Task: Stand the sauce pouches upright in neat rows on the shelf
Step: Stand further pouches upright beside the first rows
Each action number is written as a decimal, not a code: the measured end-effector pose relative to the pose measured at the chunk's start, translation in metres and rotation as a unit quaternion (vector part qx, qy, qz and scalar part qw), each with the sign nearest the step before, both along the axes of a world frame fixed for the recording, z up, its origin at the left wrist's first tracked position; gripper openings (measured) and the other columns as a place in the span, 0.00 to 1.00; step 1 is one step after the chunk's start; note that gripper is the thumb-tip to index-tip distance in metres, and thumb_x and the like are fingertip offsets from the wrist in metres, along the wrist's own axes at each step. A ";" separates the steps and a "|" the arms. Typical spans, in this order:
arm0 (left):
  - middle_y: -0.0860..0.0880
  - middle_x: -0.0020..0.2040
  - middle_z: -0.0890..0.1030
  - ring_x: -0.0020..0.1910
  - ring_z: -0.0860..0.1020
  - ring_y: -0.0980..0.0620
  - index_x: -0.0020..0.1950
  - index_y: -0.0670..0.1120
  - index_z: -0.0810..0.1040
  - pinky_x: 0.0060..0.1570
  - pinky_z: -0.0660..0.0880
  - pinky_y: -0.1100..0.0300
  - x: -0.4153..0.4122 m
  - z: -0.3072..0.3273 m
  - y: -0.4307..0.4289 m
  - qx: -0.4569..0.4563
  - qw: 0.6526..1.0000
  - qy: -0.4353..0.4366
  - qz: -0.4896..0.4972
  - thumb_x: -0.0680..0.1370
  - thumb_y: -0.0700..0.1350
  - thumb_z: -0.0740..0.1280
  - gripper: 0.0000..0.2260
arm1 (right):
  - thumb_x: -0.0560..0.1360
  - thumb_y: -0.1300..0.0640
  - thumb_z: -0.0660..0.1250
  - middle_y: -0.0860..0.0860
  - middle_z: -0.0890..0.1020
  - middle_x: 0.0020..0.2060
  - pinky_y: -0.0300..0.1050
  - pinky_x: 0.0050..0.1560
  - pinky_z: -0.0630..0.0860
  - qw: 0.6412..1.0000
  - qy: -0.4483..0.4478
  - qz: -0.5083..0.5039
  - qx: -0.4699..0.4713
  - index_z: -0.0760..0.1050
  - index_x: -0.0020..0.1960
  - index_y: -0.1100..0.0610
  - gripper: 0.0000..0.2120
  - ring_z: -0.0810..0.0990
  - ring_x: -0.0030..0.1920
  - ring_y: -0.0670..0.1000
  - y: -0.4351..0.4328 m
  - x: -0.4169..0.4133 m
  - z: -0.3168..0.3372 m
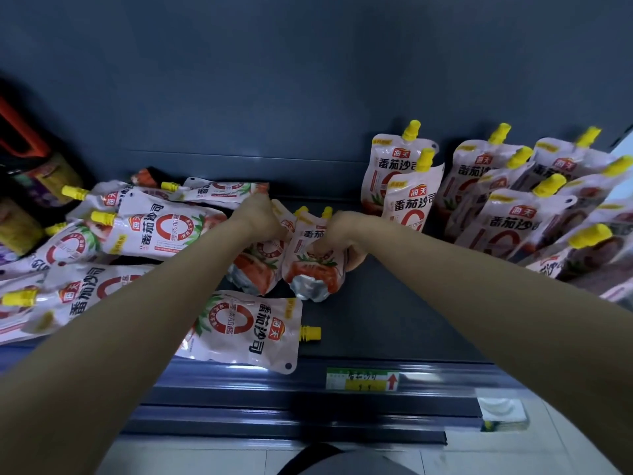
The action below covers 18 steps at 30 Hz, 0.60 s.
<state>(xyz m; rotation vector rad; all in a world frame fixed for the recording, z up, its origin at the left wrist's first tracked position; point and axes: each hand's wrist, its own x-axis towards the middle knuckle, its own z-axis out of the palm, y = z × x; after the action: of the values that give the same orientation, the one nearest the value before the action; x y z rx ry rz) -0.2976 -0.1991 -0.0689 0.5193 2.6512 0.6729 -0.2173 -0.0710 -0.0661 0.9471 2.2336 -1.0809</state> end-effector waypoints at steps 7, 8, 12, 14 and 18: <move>0.40 0.53 0.80 0.51 0.80 0.43 0.58 0.38 0.74 0.52 0.78 0.51 0.002 0.011 -0.015 0.060 0.991 -0.038 0.111 0.69 0.43 0.74 0.21 | 0.66 0.65 0.76 0.60 0.75 0.62 0.64 0.53 0.79 0.979 0.110 -0.137 -0.101 0.51 0.74 0.57 0.45 0.78 0.59 0.61 -0.009 -0.004 0.005; 0.40 0.52 0.81 0.50 0.80 0.42 0.57 0.37 0.74 0.51 0.79 0.50 0.002 0.012 -0.017 0.075 0.988 -0.046 0.125 0.69 0.43 0.74 0.20 | 0.66 0.65 0.76 0.60 0.74 0.63 0.63 0.54 0.78 0.972 0.132 -0.158 -0.108 0.50 0.74 0.56 0.47 0.78 0.60 0.61 -0.011 -0.005 0.005; 0.43 0.43 0.80 0.43 0.80 0.45 0.53 0.38 0.75 0.42 0.79 0.53 0.004 0.018 -0.027 0.126 0.978 -0.043 0.159 0.71 0.41 0.70 0.13 | 0.66 0.65 0.77 0.61 0.81 0.57 0.54 0.48 0.82 0.947 0.194 -0.193 -0.169 0.64 0.68 0.63 0.35 0.83 0.52 0.59 -0.016 -0.007 0.009; 0.45 0.40 0.79 0.43 0.80 0.45 0.48 0.42 0.74 0.42 0.78 0.54 0.006 0.022 -0.030 0.156 0.973 -0.038 0.166 0.72 0.41 0.69 0.07 | 0.66 0.67 0.76 0.62 0.83 0.53 0.50 0.42 0.82 0.938 0.213 -0.192 -0.192 0.74 0.59 0.66 0.23 0.85 0.48 0.59 -0.018 -0.006 0.014; 0.42 0.43 0.81 0.38 0.80 0.46 0.42 0.44 0.74 0.42 0.80 0.53 0.008 0.028 -0.037 0.248 0.949 -0.050 0.187 0.71 0.41 0.71 0.06 | 0.65 0.69 0.76 0.61 0.85 0.50 0.42 0.30 0.80 0.930 0.255 -0.179 -0.193 0.78 0.53 0.63 0.17 0.84 0.36 0.54 -0.017 0.000 0.031</move>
<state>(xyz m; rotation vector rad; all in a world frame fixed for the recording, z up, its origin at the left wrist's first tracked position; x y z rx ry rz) -0.2892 -0.2362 -0.0410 0.0907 2.4946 1.4570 -0.2176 -0.0882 -0.0354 1.0003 2.1288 -2.0469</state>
